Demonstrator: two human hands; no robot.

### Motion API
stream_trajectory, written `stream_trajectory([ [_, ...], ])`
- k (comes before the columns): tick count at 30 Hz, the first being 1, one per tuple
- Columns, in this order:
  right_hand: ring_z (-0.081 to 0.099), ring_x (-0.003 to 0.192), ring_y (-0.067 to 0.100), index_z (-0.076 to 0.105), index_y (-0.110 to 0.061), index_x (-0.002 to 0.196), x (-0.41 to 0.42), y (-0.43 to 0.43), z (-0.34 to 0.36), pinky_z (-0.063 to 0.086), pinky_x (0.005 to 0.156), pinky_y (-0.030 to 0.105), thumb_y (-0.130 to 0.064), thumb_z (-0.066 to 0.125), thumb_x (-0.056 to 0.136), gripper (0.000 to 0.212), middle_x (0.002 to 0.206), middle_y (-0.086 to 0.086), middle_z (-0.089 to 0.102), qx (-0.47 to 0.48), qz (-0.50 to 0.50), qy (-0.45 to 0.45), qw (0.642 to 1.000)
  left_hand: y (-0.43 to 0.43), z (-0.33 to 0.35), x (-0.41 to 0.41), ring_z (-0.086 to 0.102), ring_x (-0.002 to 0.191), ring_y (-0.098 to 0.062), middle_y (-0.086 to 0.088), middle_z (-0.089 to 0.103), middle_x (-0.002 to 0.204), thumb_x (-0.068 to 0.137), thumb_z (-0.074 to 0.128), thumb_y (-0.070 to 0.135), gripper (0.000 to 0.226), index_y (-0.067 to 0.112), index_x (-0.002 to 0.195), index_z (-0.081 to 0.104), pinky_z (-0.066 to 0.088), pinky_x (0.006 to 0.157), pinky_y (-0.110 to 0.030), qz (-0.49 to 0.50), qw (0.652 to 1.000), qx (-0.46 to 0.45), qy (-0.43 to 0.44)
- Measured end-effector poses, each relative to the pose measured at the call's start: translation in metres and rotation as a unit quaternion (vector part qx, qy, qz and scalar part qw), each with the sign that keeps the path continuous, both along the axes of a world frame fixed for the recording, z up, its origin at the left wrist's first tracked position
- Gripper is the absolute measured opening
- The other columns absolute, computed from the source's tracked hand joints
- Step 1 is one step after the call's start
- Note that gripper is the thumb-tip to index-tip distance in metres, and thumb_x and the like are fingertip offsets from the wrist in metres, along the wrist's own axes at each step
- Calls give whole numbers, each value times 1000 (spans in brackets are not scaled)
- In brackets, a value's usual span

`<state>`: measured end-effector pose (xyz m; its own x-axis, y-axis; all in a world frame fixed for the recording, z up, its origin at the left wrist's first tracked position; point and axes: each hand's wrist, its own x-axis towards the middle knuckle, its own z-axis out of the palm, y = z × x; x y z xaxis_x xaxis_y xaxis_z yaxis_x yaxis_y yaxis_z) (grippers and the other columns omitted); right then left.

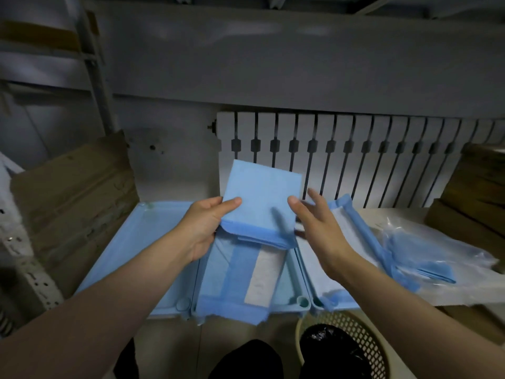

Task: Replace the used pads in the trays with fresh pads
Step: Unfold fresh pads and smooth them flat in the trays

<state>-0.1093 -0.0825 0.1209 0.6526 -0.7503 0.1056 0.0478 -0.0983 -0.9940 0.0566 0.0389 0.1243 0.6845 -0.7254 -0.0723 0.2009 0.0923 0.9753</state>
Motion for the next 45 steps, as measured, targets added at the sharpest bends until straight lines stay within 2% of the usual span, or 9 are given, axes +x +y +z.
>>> stream_trajectory([
  [5, 18, 143, 4, 31, -36, 148, -9, 2, 0, 20, 114, 28, -74, 64, 67, 95, 155, -17, 23, -439, 39, 104, 892, 5, 1, -1, 71, 90, -23, -11, 74, 102, 88, 67, 18, 24, 5, 108, 68, 54, 83, -34, 10, 1000, 6, 16],
  [9, 20, 147, 22, 47, -30, 141, 5, -1, -16, 21, 119, 44, -45, 69, 84, 63, 155, -2, 33, -603, 38, 157, 781, 5, 3, -8, 71, 88, -24, -12, 74, 100, 88, 68, 19, 24, 5, 107, 68, 55, 85, -37, 10, 1000, 11, 16],
  [14, 61, 106, 6, 75, -18, 103, 8, 5, -2, 49, 96, 28, -20, 62, 94, 17, 104, -9, 72, -384, 40, 73, 920, 14, 3, -5, 71, 92, -26, -12, 74, 102, 87, 62, 48, 44, 10, 108, 69, 53, 91, -43, 16, 998, 63, -14],
  [18, 53, 61, 4, 72, -10, 82, 7, 4, 26, 45, 59, 18, -18, 58, 95, 21, 70, -3, 65, -202, 35, 37, 978, 22, -5, 4, 69, 100, -27, -11, 73, 104, 71, 49, 80, 82, 9, 108, 69, 50, 95, -44, -35, 995, 94, 27],
  [24, 53, 63, 12, 69, -3, 90, 3, -14, 47, 45, 59, 26, -19, 56, 97, 22, 74, 5, 63, -124, -62, -8, 990, 41, -31, 11, 72, 86, -24, -10, 75, 95, 74, 80, 20, 30, 7, 100, 73, 57, 78, -31, -40, 983, 132, -119],
  [31, 59, 76, 20, 69, -9, 93, 1, -22, 53, 50, 75, 39, -22, 56, 96, 19, 83, 7, 67, -43, -86, -3, 995, 51, -45, 32, 70, 84, -20, -10, 75, 94, 51, 91, 42, 58, 13, 96, 69, 53, 71, -30, -120, 941, 267, -171],
  [34, 64, 74, 22, 69, -7, 92, 4, -13, 57, 53, 74, 40, -22, 58, 96, 19, 84, 9, 71, -68, -22, -4, 997, 43, -30, 27, 70, 96, -20, -2, 74, 102, 44, 91, 51, 79, 25, 113, 63, 55, 88, -35, -156, 953, 206, -155],
  [40, 69, 72, 17, 71, -13, 94, 10, 2, 67, 59, 68, 33, -27, 63, 93, 16, 86, 7, 74, -113, 50, 2, 992, 9, 22, -6, 70, 99, -20, -4, 73, 107, 77, 74, 23, 36, 13, 110, 67, 56, 87, -35, -77, 989, -13, -122],
  [45, 63, 96, 15, 63, -25, 113, 14, -11, 66, 56, 83, 35, -22, 67, 89, 25, 108, -4, 65, -161, -112, -8, 981, -11, 38, -18, 71, 96, -26, -8, 75, 98, 83, 73, 22, 23, 8, 100, 73, 54, 92, -43, 8, 996, -52, -73],
])
